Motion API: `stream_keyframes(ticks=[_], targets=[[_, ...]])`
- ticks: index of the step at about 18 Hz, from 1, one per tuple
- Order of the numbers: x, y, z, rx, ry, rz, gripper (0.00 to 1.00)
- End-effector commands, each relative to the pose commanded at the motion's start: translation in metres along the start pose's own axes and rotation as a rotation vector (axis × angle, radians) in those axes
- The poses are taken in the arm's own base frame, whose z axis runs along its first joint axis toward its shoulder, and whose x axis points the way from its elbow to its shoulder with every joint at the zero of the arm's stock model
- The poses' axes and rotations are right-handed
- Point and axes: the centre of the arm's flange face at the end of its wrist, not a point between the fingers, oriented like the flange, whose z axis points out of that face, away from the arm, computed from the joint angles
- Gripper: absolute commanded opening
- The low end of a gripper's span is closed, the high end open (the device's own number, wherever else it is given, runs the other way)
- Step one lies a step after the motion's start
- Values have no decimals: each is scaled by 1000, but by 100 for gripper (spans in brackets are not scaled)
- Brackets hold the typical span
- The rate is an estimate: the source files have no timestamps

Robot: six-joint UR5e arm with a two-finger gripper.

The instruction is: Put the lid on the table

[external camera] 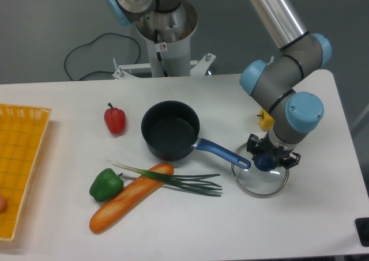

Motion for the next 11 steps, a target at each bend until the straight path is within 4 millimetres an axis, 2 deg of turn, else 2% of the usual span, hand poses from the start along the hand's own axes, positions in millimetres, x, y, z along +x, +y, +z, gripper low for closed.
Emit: stream_keyframes(ticks=[3, 11], targets=[[0, 0, 0, 1, -1, 0, 65], [0, 0, 2, 0, 0, 0, 65]])
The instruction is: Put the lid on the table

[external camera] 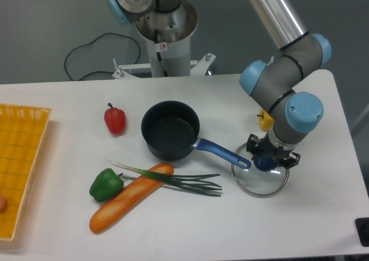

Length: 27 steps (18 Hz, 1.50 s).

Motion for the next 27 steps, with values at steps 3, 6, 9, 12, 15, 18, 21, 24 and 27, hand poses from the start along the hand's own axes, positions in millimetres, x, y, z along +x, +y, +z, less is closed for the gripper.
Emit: stream_keyframes(ticks=[3, 6, 9, 12, 15, 18, 21, 24, 27], targets=[[0, 0, 0, 0, 0, 0, 65], [0, 0, 0, 0, 0, 2, 73], [-1, 0, -1, 3, -7, 2, 78], [0, 0, -2, 4, -8, 4, 79], [-2, -1, -3, 11, -23, 5, 88], [-4, -3, -9, 24, -50, 23, 100], [-5, -3, -21, 31, -68, 46, 100], [-8, -4, -37, 41, -101, 74, 100], [-7, -3, -43, 35, -111, 189, 100]])
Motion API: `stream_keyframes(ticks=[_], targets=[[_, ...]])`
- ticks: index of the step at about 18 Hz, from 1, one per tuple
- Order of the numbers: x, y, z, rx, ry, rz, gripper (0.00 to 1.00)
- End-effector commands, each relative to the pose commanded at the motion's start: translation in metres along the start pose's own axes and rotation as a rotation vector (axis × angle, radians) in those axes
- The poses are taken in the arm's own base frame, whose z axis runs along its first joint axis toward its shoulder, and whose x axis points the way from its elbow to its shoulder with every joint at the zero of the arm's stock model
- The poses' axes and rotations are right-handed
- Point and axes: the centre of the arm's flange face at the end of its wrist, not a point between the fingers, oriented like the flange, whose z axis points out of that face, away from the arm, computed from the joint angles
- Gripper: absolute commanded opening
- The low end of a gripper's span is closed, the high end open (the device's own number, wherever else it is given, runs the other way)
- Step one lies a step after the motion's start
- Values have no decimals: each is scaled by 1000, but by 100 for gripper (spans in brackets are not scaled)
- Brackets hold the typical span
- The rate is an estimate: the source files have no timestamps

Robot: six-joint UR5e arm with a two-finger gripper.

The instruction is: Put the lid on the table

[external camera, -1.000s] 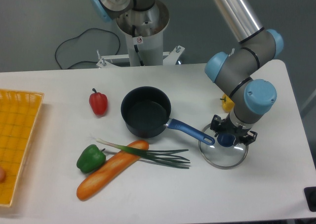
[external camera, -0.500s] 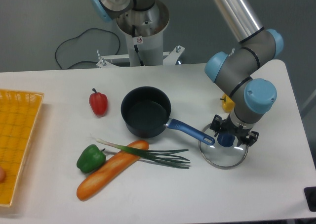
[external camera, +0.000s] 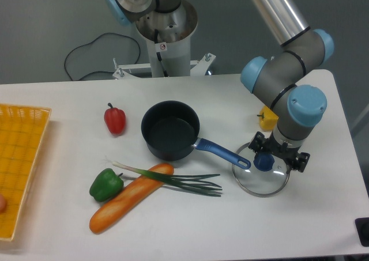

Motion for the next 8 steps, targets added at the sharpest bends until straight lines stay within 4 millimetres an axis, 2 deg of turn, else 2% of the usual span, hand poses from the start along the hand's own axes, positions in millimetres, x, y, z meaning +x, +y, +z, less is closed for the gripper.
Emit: stream_keyframes(ticks=[8], targets=[[2, 7, -12, -24, -19, 41, 100]])
